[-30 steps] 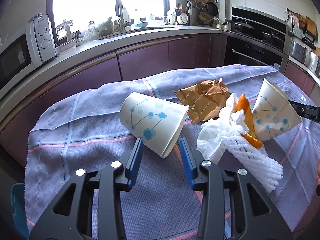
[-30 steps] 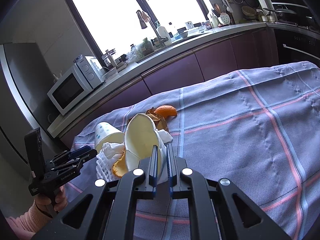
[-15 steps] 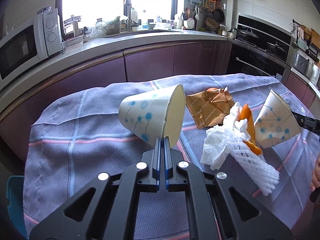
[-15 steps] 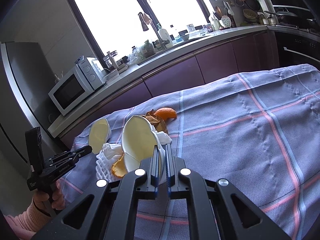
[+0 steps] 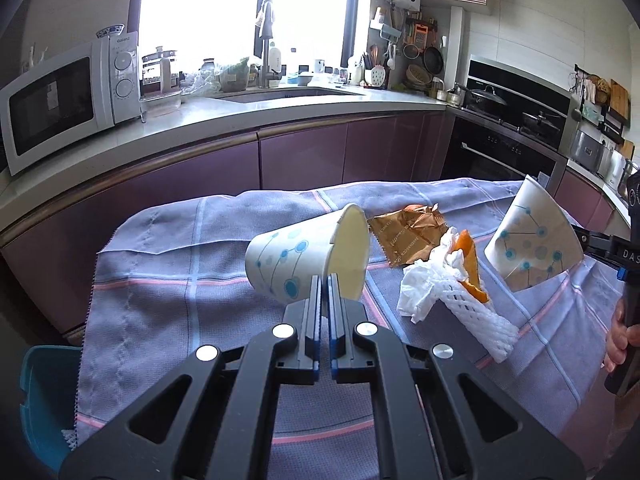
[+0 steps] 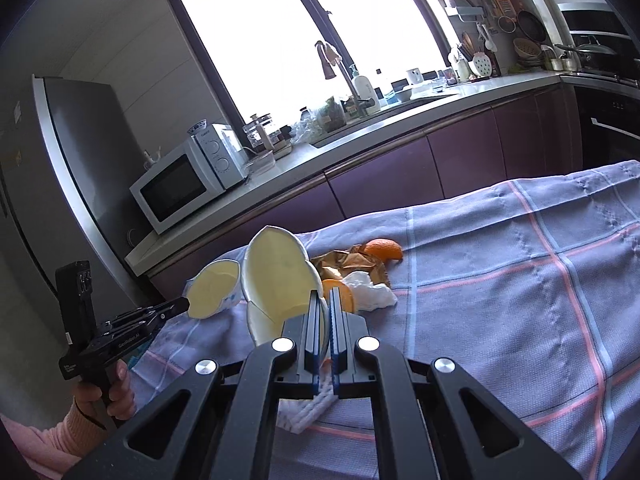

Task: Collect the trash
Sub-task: 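Grasp a dotted paper cup with the left tool while the right tool lifts its cup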

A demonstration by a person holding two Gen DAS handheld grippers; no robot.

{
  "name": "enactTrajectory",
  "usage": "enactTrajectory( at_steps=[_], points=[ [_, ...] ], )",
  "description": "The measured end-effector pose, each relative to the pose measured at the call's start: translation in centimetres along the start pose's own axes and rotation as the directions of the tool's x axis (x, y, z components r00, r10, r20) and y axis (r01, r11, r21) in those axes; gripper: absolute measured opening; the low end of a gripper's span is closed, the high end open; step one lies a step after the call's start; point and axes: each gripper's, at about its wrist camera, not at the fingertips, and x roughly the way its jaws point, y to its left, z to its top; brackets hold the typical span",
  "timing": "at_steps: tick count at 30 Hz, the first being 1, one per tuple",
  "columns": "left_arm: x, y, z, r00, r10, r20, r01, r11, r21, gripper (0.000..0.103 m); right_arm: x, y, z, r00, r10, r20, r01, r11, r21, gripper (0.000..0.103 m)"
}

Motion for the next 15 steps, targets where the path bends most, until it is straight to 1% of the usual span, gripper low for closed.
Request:
enactTrajectory(
  at_steps=[4, 8, 15],
  points=[
    [-3.0, 1.2, -0.5, 0.999, -0.001, 0.035, 0.001, 1.0, -0.006, 0.003, 0.8, 2.4, -0.1, 0.998, 0.057, -0.018, -0.057, 0.998, -0.029, 0.003],
    [-6.0, 3.0, -1.4, 0.998, 0.025, 0.059, -0.024, 1.0, -0.02, 0.003, 2.3, 5.2, -0.5, 0.992, 0.119, -0.051, -0.122, 0.991, -0.055, 0.003],
    [-11.0, 7.2, -3.1, 0.992, 0.085, 0.093, -0.078, 0.994, -0.078, 0.001, 5.9, 10.4, -1.3, 0.967, 0.219, -0.132, -0.232, 0.969, -0.091, 0.003]
  ],
)
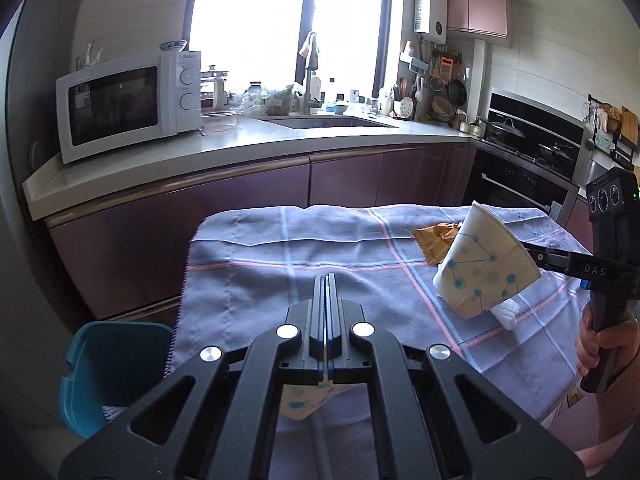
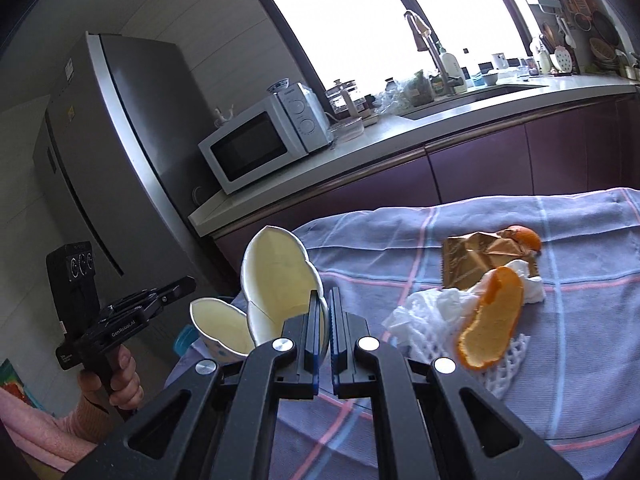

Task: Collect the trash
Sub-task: 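Grasp a dotted paper cup with the left tool while the right tool lifts its cup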

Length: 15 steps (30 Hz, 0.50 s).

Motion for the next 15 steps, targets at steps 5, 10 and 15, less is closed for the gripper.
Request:
enactTrajectory(
  at_steps=[5, 10, 15],
  points=[
    [-1.6, 2.9, -1.1, 1.0, 0.02, -0.004, -0.02, 0.999, -0.035, 0.001, 3.0, 2.6, -0.3, 0.997, 0.049, -0.051, -0.051, 0.998, -0.034, 0.003],
    [-1.9, 3.5, -2.8, 0.999, -0.033, -0.039, 0.031, 0.999, -0.032, 0.002, 4.0, 3.6, -0.8, 0.996, 0.054, -0.074, -0.057, 0.998, -0.036, 0.003],
    [-2.6, 2.0, -4.3, 0.994, -0.092, -0.053, 0.092, 0.996, 0.002, 0.002, 3.6, 3.0, -1.2, 0.996, 0.041, -0.075, -0.042, 0.999, -0.011, 0.003]
  ],
)
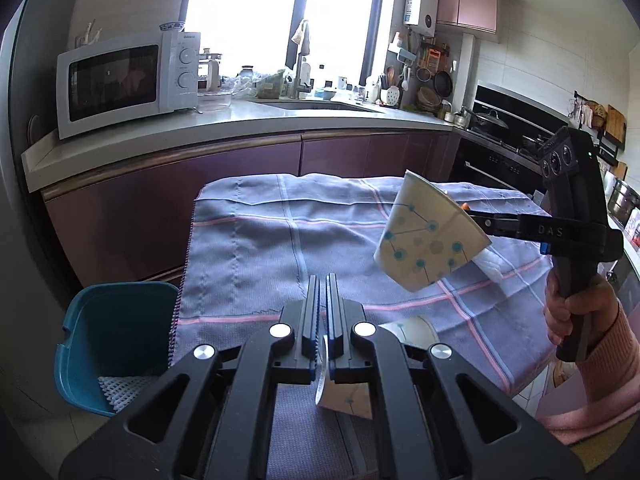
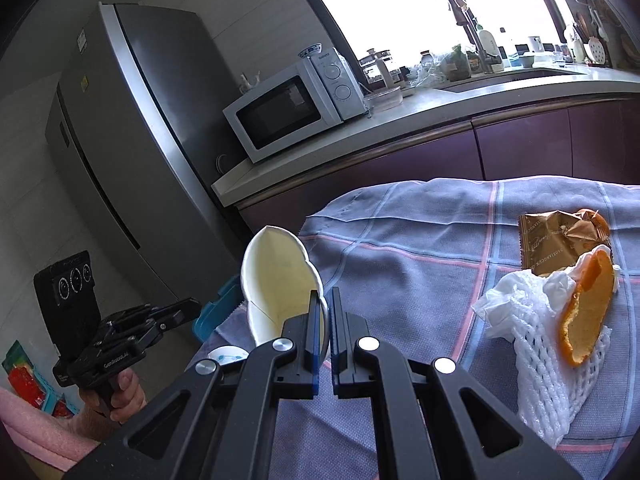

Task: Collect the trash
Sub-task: 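Grasp a dotted paper cup with the left tool while the right tool lifts its cup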

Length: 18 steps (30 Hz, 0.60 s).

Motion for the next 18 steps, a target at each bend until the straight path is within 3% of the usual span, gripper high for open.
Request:
enactTrajectory(
  at_steps=[3, 7, 10, 14, 18],
  points=[
    [-0.6, -0.7, -0.7, 0.999, -0.054, -0.009, 0.054, 0.999, -0.006, 0.006, -0.2, -0.5, -0.4, 1.0, -0.005, -0.002, 0.005, 1.0, 0.017, 0.003],
    [-0.8, -3.3, -1.5, 0.997, -0.067, -0.028, 0.069, 0.995, 0.069, 0.023, -0.4, -1.6, -1.0, 1.0, -0.009, -0.006, 0.009, 0.999, 0.046, 0.003],
    [-0.2, -5.2, -2.2, 0.994, -0.087, -0.061, 0.094, 0.989, 0.117, 0.026, -0.5, -2.2, -1.4, 1.0, -0.004, -0.008, 0.005, 0.998, 0.062, 0.003],
    [0.4, -7.6, -3.3, 0.996, -0.037, -0.081, 0.052, 0.979, 0.196, 0.04, -0.7, -2.7, -1.8, 1.0, 0.003, -0.005, -0.003, 0.997, 0.072, 0.003],
    [0.8, -10.0, -4.5, 0.995, 0.077, -0.064, -0.054, 0.947, 0.315, 0.056, -1.0, -3.3, -2.3, 1.0, 0.014, 0.001, -0.014, 0.996, 0.087, 0.003]
  ],
)
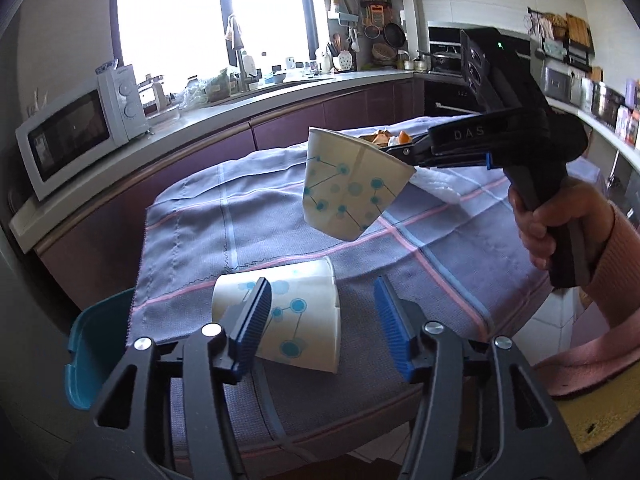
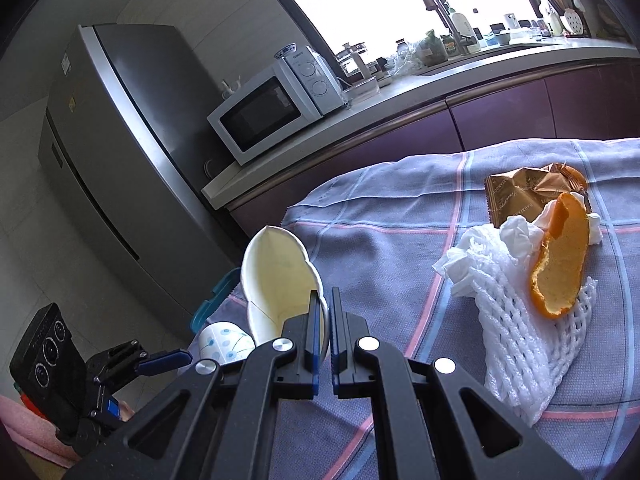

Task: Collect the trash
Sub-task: 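Grasp a dotted paper cup with the left tool while the right tool lifts its cup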

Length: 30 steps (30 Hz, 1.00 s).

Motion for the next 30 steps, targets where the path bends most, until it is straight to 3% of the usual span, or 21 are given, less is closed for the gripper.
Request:
enactTrajectory(
  at_steps=[3, 5, 8, 12, 16, 23, 30],
  points=[
    [0.9, -1.5, -0.5, 0.989, 0.147, -0.009, -0.145, 0.984, 0.099, 0.056, 0.0, -0.2, -0.2, 1.0, 0.012, 0.003, -0.012, 1.0, 0.006, 0.004],
    [1.4, -1.9, -0.7, 0.982, 0.186, -0.018, -0.183, 0.975, 0.127, 0.055, 0.0, -0.1, -0.4, 1.0, 0.018, 0.0, -0.018, 1.0, 0.005, 0.004],
    [1.7, -1.8, -0.9, 0.972, 0.233, -0.02, -0.229, 0.966, 0.123, 0.039, 0.1, -0.1, -0.6, 1.0, 0.027, -0.007, -0.027, 1.0, 0.001, 0.004],
    [1.8, 0.1, -1.0, 0.968, 0.246, -0.043, -0.244, 0.968, 0.052, 0.018, 0.3, 0.1, -0.7, 0.999, 0.034, -0.015, -0.034, 0.999, -0.002, 0.003],
    [1.5, 1.9, -1.2, 0.971, 0.233, -0.048, -0.234, 0.972, -0.014, 0.007, 0.7, 0.6, -0.7, 0.999, 0.037, -0.02, -0.038, 0.999, -0.01, 0.003],
    [0.5, 4.9, -1.5, 0.98, 0.198, -0.038, -0.201, 0.972, -0.122, 0.004, 1.5, 2.0, -0.3, 0.998, 0.051, -0.026, -0.052, 0.998, -0.032, 0.003],
    [-1.2, 8.8, -1.7, 0.982, 0.189, -0.009, -0.185, 0.95, -0.252, 0.004, 3.2, 4.2, 0.8, 0.995, 0.092, -0.04, -0.095, 0.994, -0.063, 0.003]
  ],
)
